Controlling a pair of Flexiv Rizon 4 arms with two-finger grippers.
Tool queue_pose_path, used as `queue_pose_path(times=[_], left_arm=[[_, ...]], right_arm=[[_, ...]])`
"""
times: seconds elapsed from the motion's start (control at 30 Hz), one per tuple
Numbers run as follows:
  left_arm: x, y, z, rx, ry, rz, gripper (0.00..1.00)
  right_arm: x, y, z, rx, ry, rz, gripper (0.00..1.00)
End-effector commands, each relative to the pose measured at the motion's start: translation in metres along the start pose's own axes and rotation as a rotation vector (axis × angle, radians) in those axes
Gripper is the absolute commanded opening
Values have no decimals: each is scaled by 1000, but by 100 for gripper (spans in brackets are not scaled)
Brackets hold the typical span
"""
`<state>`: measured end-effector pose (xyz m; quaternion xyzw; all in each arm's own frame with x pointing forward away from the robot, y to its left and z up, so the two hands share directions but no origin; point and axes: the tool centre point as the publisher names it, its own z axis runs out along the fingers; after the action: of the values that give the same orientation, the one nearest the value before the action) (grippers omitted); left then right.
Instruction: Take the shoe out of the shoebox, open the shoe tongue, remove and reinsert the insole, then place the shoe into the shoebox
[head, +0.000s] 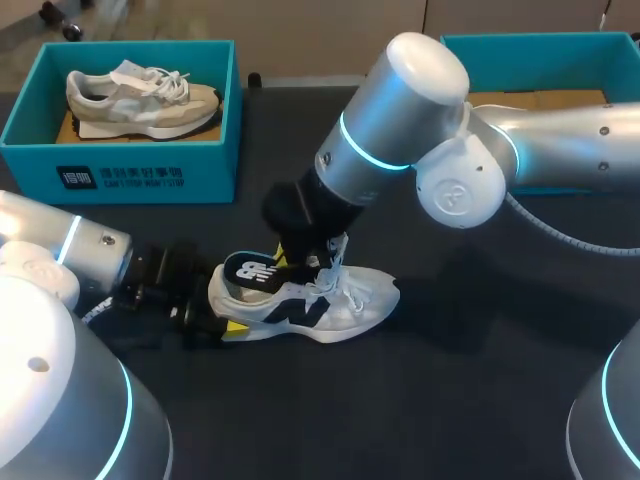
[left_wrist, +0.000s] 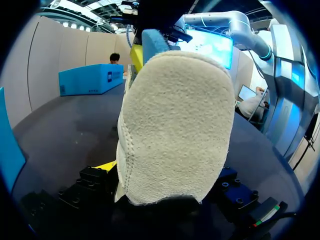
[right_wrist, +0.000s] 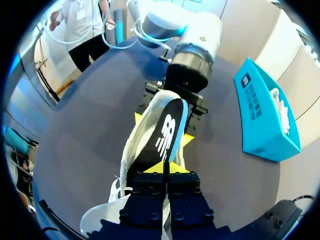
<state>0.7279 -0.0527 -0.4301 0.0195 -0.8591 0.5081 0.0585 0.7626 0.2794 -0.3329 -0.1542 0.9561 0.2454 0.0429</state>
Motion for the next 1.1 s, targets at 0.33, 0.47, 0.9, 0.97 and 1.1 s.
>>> queue_pose_path(times=[0.33,0.47,0.9,0.97,1.1], left_arm=[[0,5,7,-3,0,-1,0],[0,5,7,-3,0,-1,0],[0,5,7,-3,0,-1,0],[0,5,7,-3,0,-1,0],[0,5,7,-3,0,-1,0]], right_arm=[[-10,18,-8,-46,55,-83,0],[-10,15,-14,-42,48,-76,0],[-7,9,-23,-81,35,-73,0],[-7,10,-24,-98,38,-88,0],[-9,13,-21,-111,50,-96,0]])
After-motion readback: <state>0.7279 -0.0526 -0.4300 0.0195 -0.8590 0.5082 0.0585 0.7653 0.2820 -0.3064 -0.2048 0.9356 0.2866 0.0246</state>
